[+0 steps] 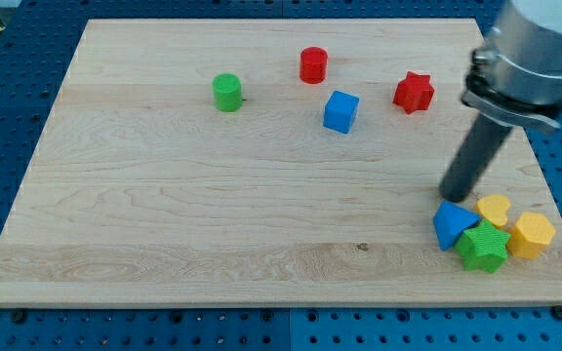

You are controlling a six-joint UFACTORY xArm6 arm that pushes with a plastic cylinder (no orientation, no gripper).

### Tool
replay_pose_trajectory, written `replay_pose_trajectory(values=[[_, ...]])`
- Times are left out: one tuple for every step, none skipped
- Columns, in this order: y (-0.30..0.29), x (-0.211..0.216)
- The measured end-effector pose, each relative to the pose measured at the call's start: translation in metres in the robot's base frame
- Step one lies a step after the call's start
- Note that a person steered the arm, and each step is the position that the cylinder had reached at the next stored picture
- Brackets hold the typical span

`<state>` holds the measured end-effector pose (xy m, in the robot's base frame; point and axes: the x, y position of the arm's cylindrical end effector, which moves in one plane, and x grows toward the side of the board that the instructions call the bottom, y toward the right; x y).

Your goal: Slide the green circle into the triangle

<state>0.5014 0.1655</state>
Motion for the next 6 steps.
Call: replay_pose_trajectory(values=[[-0.082,-0.022],[-0.185,-0.05],[-0.289,-0.093],[-0.313,-0.147],[-0.255,-0.162],[-0.221,-0.161]])
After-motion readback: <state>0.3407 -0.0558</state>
